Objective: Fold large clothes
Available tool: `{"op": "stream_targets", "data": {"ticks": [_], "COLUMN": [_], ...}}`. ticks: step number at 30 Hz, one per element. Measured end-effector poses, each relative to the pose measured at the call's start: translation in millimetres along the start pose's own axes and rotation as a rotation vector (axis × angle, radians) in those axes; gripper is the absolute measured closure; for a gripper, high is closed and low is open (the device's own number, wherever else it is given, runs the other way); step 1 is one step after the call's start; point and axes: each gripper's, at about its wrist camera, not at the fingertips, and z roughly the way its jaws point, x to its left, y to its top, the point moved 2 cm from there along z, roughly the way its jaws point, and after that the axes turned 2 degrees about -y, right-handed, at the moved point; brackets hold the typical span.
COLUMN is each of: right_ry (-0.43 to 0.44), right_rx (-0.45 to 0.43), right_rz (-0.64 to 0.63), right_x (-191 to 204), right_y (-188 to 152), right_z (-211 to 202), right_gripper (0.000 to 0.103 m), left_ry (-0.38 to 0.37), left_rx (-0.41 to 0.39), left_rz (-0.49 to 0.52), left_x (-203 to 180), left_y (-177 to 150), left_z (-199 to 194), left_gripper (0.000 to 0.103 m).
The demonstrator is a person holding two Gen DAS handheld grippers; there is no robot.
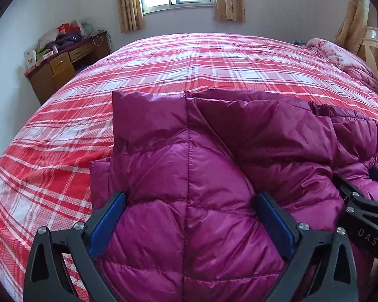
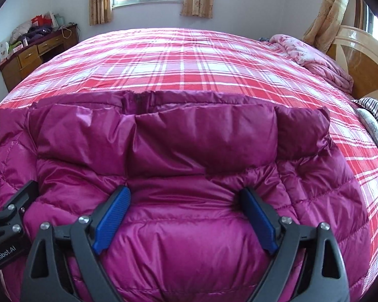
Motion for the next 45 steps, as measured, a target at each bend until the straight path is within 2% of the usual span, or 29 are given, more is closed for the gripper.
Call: {"op": "stream_targets", "data": {"ticks": [9, 11, 16, 20, 23, 26, 30, 34, 40, 41, 43, 44, 45], "right_ry": [-0.006, 0.005, 0.028, 0.022, -0.014, -0.041, -0.045, -0.017, 0.019, 0.033, 0.050, 0.042, 0.031], "right_rx": [0.011, 0.010, -0.077, -0.079, -0.104, -0.111, -0.096, -0.110, -0.159, -0.151, -0.122, -0.126, -0.136], "right_rz": [0.001, 0.003, -0.007, -0.003, -0.044, -0.057, -0.066, -0.045, -0.056, -0.047, -0.047, -0.061, -0.073], "right_x": [-1.0, -3.1, -6.2, -7.1, -1.2, 3.1, 4.1, -6.3, -14.4, -16.6, -16.3, -13.8, -12.1], "right_y": [1.9, 0.9, -19.5, -39.2, -48.0, -50.9, -47.8, -50.8, -82.3, -88.4, -94.9, -97.9, -97.1], "right_z": [0.2, -7.2, -51.3, -60.9, -57.9, -50.3, -46.4, -62.9, -98.5, -97.1, -86.3, -79.4, -75.8], "right_gripper": [0.009, 0.009, 0.009, 0.009, 0.008, 0.006, 0.005, 0.006, 0.006, 0.006, 0.006, 0.006, 0.003], "left_ry": [-0.001, -0.003, -0.009, -0.053, -0.070, -0.070, -0.117, -0.221, -0.283, -0.295, -0.320, -0.331, -0.347], "left_rx": [0.016, 0.018, 0.017, 0.023, -0.050, -0.068, -0.032, -0.006, -0.049, -0.053, -0.062, -0.056, -0.048], "left_rz": [-0.002, -0.004, -0.010, -0.037, -0.057, -0.108, -0.206, -0.306, -0.332, -0.338, -0.329, -0.318, -0.313], "left_x": [-2.3, -2.7, -1.9, 12.6, 34.4, 60.9, 84.5, 88.7, 87.0, 85.3, 78.8, 75.1, 73.2], "left_y": [-0.8, -1.1, 0.2, -3.7, -18.6, -45.9, -82.0, -105.0, -113.2, -115.4, -116.2, -115.9, -113.5], "left_z": [5.8, 6.3, 5.8, -17.2, -57.4, -83.0, -90.7, -90.8, -101.4, -102.3, -102.3, -101.5, -98.6], "left_gripper": [0.001, 0.001, 0.001, 0.001, 0.001, 0.001, 0.001, 0.001, 0.002, 0.004, 0.017, 0.036, 0.049]}}
